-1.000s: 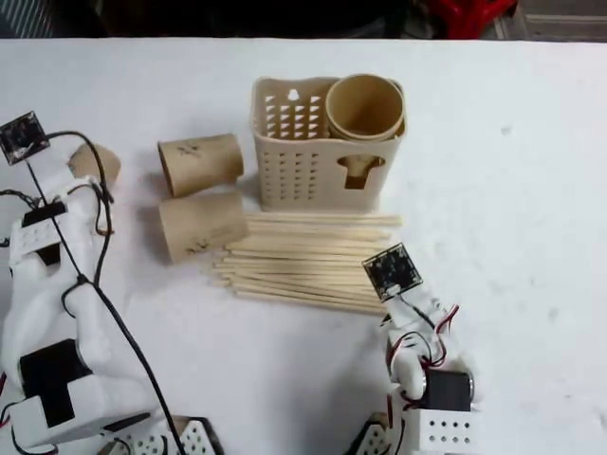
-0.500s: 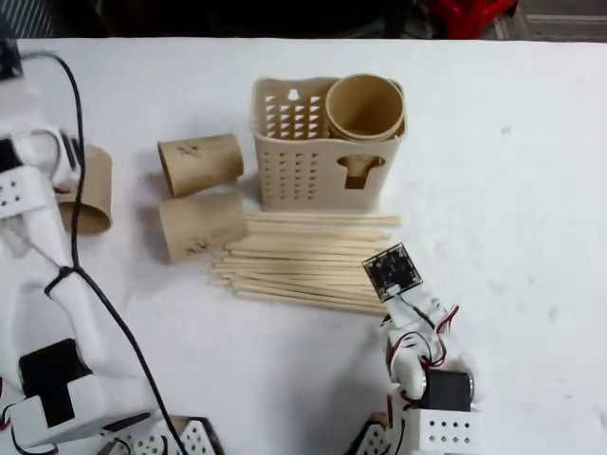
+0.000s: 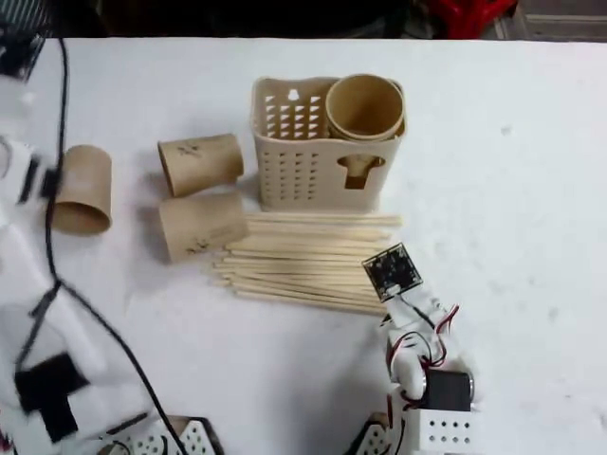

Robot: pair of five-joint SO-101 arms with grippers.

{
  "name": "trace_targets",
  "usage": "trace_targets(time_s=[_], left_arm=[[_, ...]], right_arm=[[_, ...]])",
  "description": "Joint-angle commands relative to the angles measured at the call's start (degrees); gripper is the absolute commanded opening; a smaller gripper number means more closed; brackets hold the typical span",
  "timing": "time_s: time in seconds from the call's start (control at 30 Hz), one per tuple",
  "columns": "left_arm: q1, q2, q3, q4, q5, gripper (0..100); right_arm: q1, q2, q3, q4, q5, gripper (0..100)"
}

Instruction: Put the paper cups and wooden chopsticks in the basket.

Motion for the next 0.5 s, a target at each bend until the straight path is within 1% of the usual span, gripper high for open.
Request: trace_targets(time_s=[0.0, 0.07, 0.13, 0.23, 0.27, 0.33, 0.37, 0.4, 0.47], left_arm=[[-8.4, -18.9, 16.0, -9.6, -15.7, 24], [-10.6, -28.0, 33.1, -20.0, -24.5, 24], [-12.0, -36.2, 51.1, -33.1, -31.4, 25], [-12.5, -45.8, 76.1, -55.7, -37.5, 32], [-12.3, -48.0, 83.1, -63.1, -39.1, 35], [-11.2, -50.8, 94.2, -74.8, -41.5, 36], [-10.5, -51.0, 98.0, -79.0, -42.2, 36], [-9.7, -50.9, 100.1, -81.5, -42.3, 36], [-7.6, -49.5, 101.0, -82.4, -42.1, 36]], right_arm=[[0.1, -0.3, -0.3, -1.2, 0.5, 3.5], [0.1, -0.3, -0.3, -1.2, 0.5, 3.5], [0.1, -0.3, -0.3, -1.2, 0.5, 3.5], [0.1, -0.3, -0.3, -1.3, 0.5, 3.5], [0.0, -0.3, -0.3, -1.3, 0.5, 3.5], [0.0, -0.3, 0.1, -1.4, 0.5, 3.5], [0.0, -0.3, 0.4, -1.8, 0.5, 3.5], [0.0, -0.3, 0.4, -2.3, 0.5, 3.5], [0.0, -0.3, 0.9, -2.9, 0.5, 3.5]])
